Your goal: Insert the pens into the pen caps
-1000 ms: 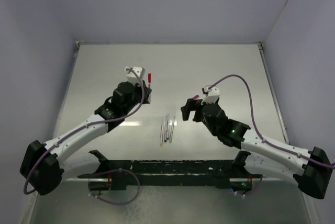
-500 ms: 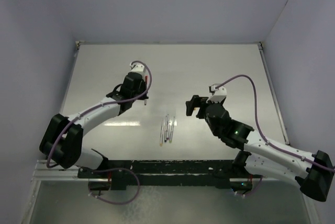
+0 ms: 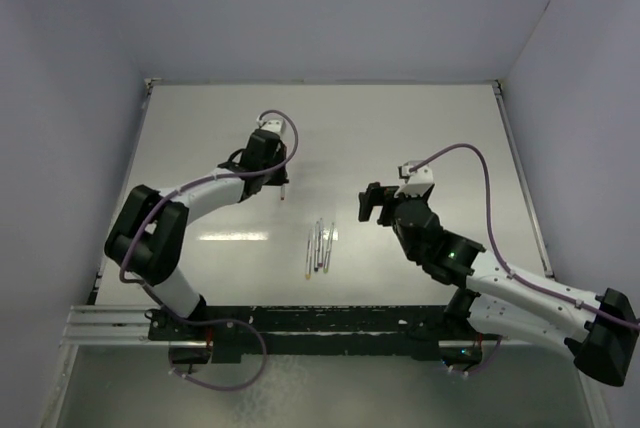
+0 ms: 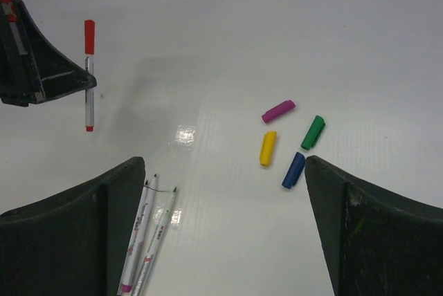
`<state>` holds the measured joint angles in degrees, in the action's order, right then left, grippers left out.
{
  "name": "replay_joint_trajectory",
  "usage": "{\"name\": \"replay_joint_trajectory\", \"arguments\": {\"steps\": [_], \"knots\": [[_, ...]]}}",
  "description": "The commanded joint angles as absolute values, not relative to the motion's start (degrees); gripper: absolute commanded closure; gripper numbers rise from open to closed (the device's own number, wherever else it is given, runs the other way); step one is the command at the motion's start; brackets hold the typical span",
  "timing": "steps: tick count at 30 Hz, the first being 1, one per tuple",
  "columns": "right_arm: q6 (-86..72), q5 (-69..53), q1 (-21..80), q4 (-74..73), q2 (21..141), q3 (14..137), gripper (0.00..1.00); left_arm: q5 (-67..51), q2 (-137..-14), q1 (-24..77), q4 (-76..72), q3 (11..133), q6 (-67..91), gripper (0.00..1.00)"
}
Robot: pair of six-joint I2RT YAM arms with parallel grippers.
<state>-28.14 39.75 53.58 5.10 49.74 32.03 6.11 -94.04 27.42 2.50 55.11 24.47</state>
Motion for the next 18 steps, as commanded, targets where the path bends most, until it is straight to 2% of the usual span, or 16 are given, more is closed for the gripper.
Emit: {"name": "replay_joint_trajectory", "arguments": {"steps": [1,12,18], "knots": [[-29.05,42.81,53.44,7.12,48.96,31.07,0.0,4.63,-96.36,26.9,0.48,58.31,26.77,0.99],[-28.63,39.6,53.44,2.02,50.83,34.07,0.0,8.08,-102.92,26.81,4.85,62.69,28.74,0.91],[-30.79,40.35,53.44,-1.37,52.64,35.77,0.0,9.75,-104.78,26.81,5.93,63.64,28.83,0.9]]}}
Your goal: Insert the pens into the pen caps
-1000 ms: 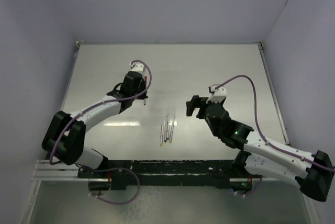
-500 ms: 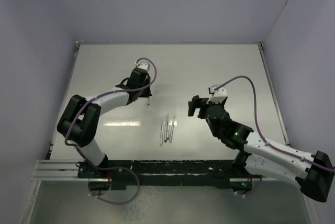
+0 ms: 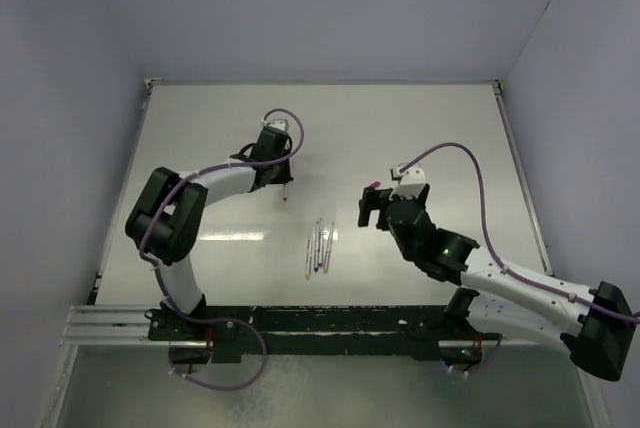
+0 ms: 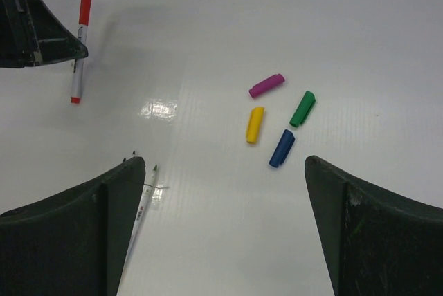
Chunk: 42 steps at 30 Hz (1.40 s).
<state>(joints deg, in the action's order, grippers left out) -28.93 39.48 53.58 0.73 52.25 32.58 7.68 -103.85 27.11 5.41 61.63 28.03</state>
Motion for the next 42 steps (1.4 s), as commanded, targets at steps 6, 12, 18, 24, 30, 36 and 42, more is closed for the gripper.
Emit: {"name": "replay_joint_trajectory", "arguments": {"steps": [6,12,18,24,30,36,42], "knots": [[-33.31,41.49,53.44,-2.02,51.03,34.63,0.0,10.46,-105.37,26.81,6.2,63.9,28.66,0.89],[-33.8,42.36,53.44,-3.5,49.31,34.44,0.0,10.29,-105.69,26.81,6.28,64.07,29.08,0.87],[-33.74,41.91,53.44,-5.56,50.34,35.57,0.0,10.5,-105.82,26.81,6.59,64.08,29.68,0.77],[-33.61,42.01,53.44,-4.16,50.8,35.16,0.0,10.61,-105.17,26.85,6.83,64.11,29.38,0.74],[-31.43,42.63,53.44,-0.35,50.09,34.54,0.0,10.23,-101.35,26.81,6.77,64.0,28.27,0.7],[-26.71,42.27,53.44,9.58,46.35,29.84,0.0,8.7,-96.76,26.81,7.03,62.68,28.04,0.68],[-26.56,44.41,53.36,18.74,41.43,23.59,0.0,6.76,-90.58,26.89,7.22,58.99,27.86,0.68]]}}
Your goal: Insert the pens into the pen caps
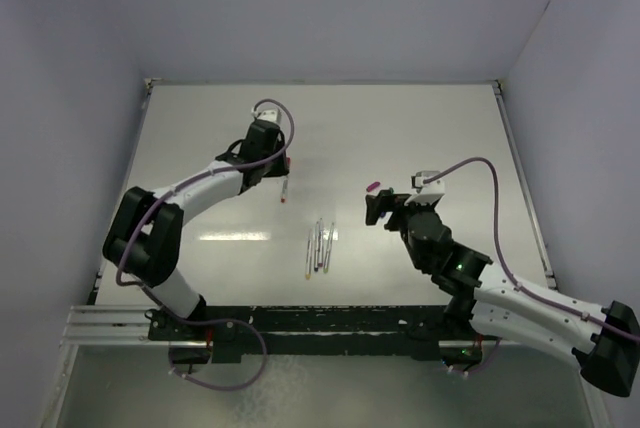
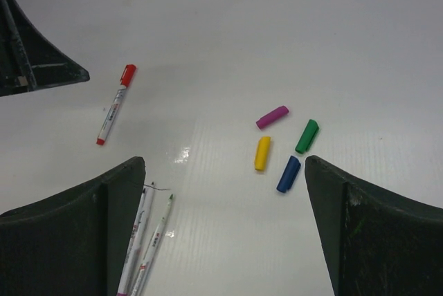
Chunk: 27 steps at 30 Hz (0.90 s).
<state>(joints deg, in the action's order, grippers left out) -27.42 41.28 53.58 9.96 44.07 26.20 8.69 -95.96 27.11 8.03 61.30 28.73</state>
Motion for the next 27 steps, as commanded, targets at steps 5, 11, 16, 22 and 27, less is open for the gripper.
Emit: {"name": "replay_joint_trajectory", "arguments": {"steps": [5,11,16,22,27], "knots": [[-29.68,45.55,53.09,13.76,42.46,25.05,0.0,5.23,-85.01,28.84,9.53,54.92,26.74,0.69],[-29.89,49.83,52.13,14.98,41.84,23.32,0.0,10.96,-80.85,38.34,16.29,51.25,25.94,0.69],[-31.42,49.18,46.05,7.65,42.91,25.96,0.0,8.89,-77.43,42.97,17.44,46.73,30.33,0.7],[-33.9,42.93,39.42,4.94,42.79,26.15,0.0,10.01,-75.07,48.97,19.19,44.33,34.75,0.7],[-36.13,42.22,39.44,5.85,42.36,24.38,0.0,10.31,-77.25,53.82,19.15,44.41,37.62,0.69]]}}
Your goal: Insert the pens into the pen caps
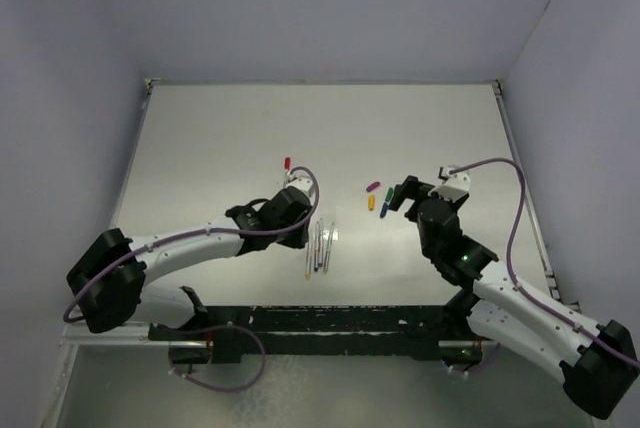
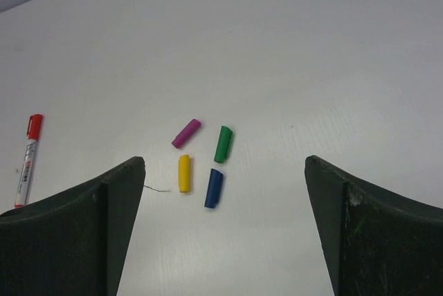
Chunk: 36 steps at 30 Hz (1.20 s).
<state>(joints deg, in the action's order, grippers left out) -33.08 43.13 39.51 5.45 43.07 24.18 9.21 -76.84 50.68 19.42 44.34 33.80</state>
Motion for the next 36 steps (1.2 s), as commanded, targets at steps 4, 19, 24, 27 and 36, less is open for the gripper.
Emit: {"name": "replay_joint_trajectory", "arguments": {"steps": [4,19,24,27,36], "knots": [[-37.04,42.28,39.38,4.77,42.39,24.16,0.0,11.36,-80.19,56.77,19.26,44.99,39.25,0.65],[-38.44,41.58,39.37,3.53,41.13,23.05,0.0,14.22,-86.96,60.12,20.62,48.05,42.18,0.62],[-38.84,41.07,39.39,3.43,41.22,23.08,0.0,15.36,-88.9,60.21,20.77,48.46,42.29,0.62],[-39.08,40.96,39.41,3.13,41.4,23.08,0.0,17.13,-90.14,60.16,22.4,48.8,43.13,0.62],[-40.45,40.35,39.37,2.34,41.31,22.95,0.0,19.64,-92.75,60.2,27.6,49.34,44.6,0.66]]}}
